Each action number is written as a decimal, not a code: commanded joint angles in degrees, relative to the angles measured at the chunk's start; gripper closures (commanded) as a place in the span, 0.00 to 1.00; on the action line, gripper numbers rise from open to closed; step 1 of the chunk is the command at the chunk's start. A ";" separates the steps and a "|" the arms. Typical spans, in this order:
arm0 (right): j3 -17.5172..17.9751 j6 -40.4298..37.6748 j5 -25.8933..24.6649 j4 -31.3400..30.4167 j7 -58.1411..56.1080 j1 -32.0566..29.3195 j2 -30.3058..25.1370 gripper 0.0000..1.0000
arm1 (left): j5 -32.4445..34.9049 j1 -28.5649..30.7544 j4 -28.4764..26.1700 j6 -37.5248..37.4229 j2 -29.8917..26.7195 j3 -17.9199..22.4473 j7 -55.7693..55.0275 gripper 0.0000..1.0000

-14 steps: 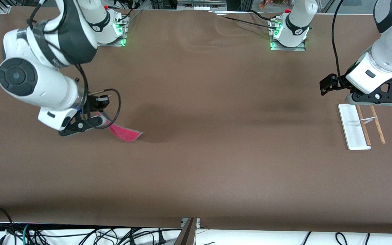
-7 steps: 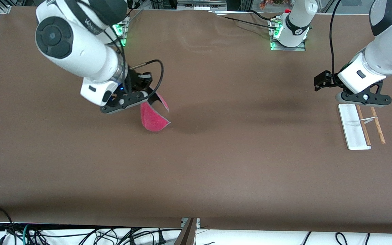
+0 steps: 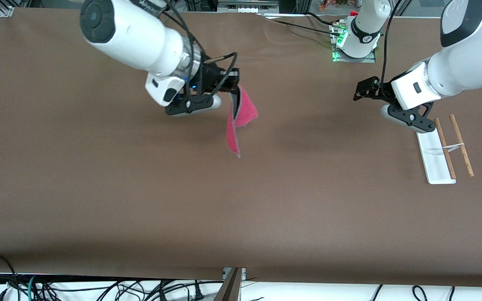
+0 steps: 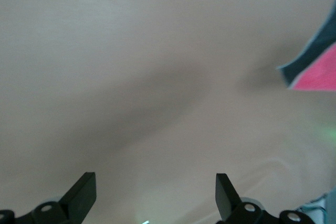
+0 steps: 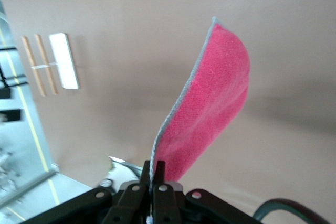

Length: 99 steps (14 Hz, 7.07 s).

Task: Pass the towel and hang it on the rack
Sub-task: 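Raise the towel with the right gripper while the left gripper approaches, then move the left gripper to the hanging towel and grasp its edge, then open the right gripper while the left gripper pulls the towel away, then carry the towel with the left gripper over the wooden rods, then lower the towel onto the rods and open the left gripper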

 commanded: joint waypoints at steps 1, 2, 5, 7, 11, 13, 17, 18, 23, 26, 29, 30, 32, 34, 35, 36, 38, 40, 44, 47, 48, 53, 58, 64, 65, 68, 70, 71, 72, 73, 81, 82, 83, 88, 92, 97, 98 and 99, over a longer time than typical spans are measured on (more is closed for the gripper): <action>-0.51 4.83 1.66 1.68 8.43 3.23 1.48 1.00 | -6.18 -0.60 0.36 0.24 1.65 0.45 8.01 0.00; -0.51 6.15 1.66 1.68 10.54 4.20 1.57 1.00 | -9.44 -0.34 0.28 0.33 2.52 0.45 12.13 0.00; -0.51 7.40 1.48 1.68 13.81 6.14 2.10 1.00 | -17.87 0.98 0.36 0.33 4.28 0.62 23.12 0.00; -0.51 8.36 1.39 1.42 14.08 6.41 2.10 1.00 | -23.59 1.16 0.36 0.86 6.56 0.62 31.91 0.00; -0.51 8.37 1.39 1.51 14.17 6.58 2.36 1.00 | -30.90 1.33 0.36 3.32 10.96 0.62 49.32 0.00; -0.59 8.37 1.48 1.51 14.43 6.58 2.36 1.00 | -36.25 1.42 0.36 3.67 13.68 0.62 56.87 0.00; -0.59 8.37 1.48 1.51 14.52 6.58 2.36 1.00 | -44.09 -1.12 0.36 9.73 17.65 0.45 72.88 0.00; -0.59 8.37 1.48 1.51 14.52 6.58 2.36 1.00 | -45.23 -1.39 0.36 10.26 18.61 0.45 75.17 0.00; -0.59 8.28 1.48 1.51 14.52 6.58 2.36 1.00 | -52.00 -6.48 0.19 12.20 22.83 0.45 88.27 0.04; -0.59 8.19 1.48 1.51 14.52 6.58 2.36 1.00 | -53.33 -6.75 0.27 14.22 23.71 0.45 92.06 0.08; -0.59 8.19 1.48 1.51 14.52 6.58 2.45 1.00 | -54.02 -8.15 -0.08 14.22 24.77 0.36 92.51 0.25; -0.59 8.19 1.48 1.51 14.52 6.58 2.36 1.00 | -55.07 -8.42 0.01 14.31 25.38 0.45 93.81 0.34; -0.59 8.19 1.39 1.51 14.95 6.58 2.45 1.00 | -56.57 -8.86 0.27 14.40 26.00 0.36 96.89 0.73; -0.59 8.19 1.39 1.51 15.13 6.58 2.45 1.00 | -56.67 -8.60 0.10 14.31 26.09 0.36 98.83 1.00; -0.59 8.19 1.39 1.51 15.13 6.58 2.45 1.00 | -56.67 -8.43 -0.16 14.31 26.09 0.36 98.92 1.00; -0.59 8.19 1.39 1.51 15.13 6.58 2.45 1.00 | -56.58 -8.25 -0.17 14.22 26.09 0.36 98.92 1.00; -0.59 8.19 1.39 1.42 15.13 6.58 2.45 1.00 | -56.58 -8.16 0.01 14.22 26.09 0.36 98.92 1.00; -0.59 8.19 1.39 1.42 15.13 6.58 2.45 1.00 | -56.67 -8.16 0.01 14.22 26.00 0.36 98.92 1.00; -0.68 8.19 1.39 1.42 16.36 6.49 2.45 0.49 | -56.67 -8.07 0.01 14.22 26.00 0.36 98.84 1.00; -0.95 7.49 0.69 1.42 16.28 5.97 2.45 0.00 | -56.58 -7.90 0.10 13.87 25.91 0.36 98.84 1.00; -1.21 7.40 0.52 1.42 16.19 5.79 2.45 0.00 | -56.49 -7.81 0.19 13.78 25.82 0.36 98.75 1.00; -1.21 1.71 -5.28 1.51 9.28 0.18 1.57 0.00 | -49.06 -6.41 2.72 13.60 24.16 0.98 98.14 1.00; -3.75 -10.24 -8.54 1.33 -17.32 -11.93 1.13 0.00 | -30.95 -0.97 8.26 9.21 23.71 1.15 97.08 1.00; -4.29 -20.29 -15.79 -2.86 -34.08 -24.27 -3.24 0.00 | -8.63 8.26 15.48 -4.39 24.24 1.85 95.76 1.00; -4.29 -19.94 -19.31 -5.84 -34.17 -24.27 -6.31 0.00 | -5.72 10.10 15.57 -5.11 24.15 1.85 95.85 1.00; -4.11 -19.50 -26.53 -12.79 -34.17 -24.18 -13.61 0.00 | 3.42 16.34 15.83 -5.38 23.98 1.85 96.29 1.00; -2.71 -17.40 -30.93 -18.15 -34.17 -24.18 -18.44 0.00 | 6.87 21.17 15.92 -5.64 23.98 2.99 96.03 1.00; -2.53 -16.08 -31.30 -20.70 -34.17 -24.18 -20.64 0.00 | 8.01 22.76 17.92 -5.47 24.33 4.30 96.20 1.00; -2.35 -15.37 -31.39 -22.21 -34.17 -24.18 -21.80 0.00 | 10.80 23.39 20.64 -5.47 25.11 5.62 96.20 1.00; -2.35 -15.37 -31.30 -22.05 -34.09 -24.18 -21.72 0.00 | 12.14 24.26 22.06 -5.12 25.56 7.63 96.20 1.00; -4.62 -17.90 -30.60 -21.26 -30.31 -24.79 -18.91 0.00 | 12.85 32.17 22.34 2.07 29.51 12.49 98.31 1.00; -4.81 -18.00 -30.60 -21.26 -30.13 -24.80 -18.91 0.00 | 12.94 33.31 22.16 3.83 30.39 12.49 98.57 1.00; -4.73 -18.00 -30.69 -21.08 -30.13 -24.62 -18.91 0.00 | 12.94 34.37 22.25 5.15 31.79 12.49 99.70 1.00; -4.46 -17.12 -30.86 -20.20 -30.66 -24.18 -18.56 0.00 | 12.77 36.22 22.16 8.77 35.75 12.49 102.35 1.00; -4.55 -17.21 -30.51 -18.88 -31.09 -24.27 -17.77 0.00 | 12.68 37.01 21.63 10.79 36.89 12.49 102.35 1.00; -4.64 -16.69 -30.51 -18.88 -30.31 -24.44 -17.41 0.00 | 12.06 37.45 21.89 13.43 38.48 12.40 102.44 0.00; -4.64 -16.34 -30.60 -18.88 -30.39 -24.62 -17.41 0.00 | 12.06 37.45 22.16 13.43 38.39 12.40 102.35 0.00; -4.64 -15.98 -30.86 -18.97 -30.74 -24.62 -17.41 0.00 | 12.15 37.45 22.42 13.52 38.39 12.40 102.35 0.00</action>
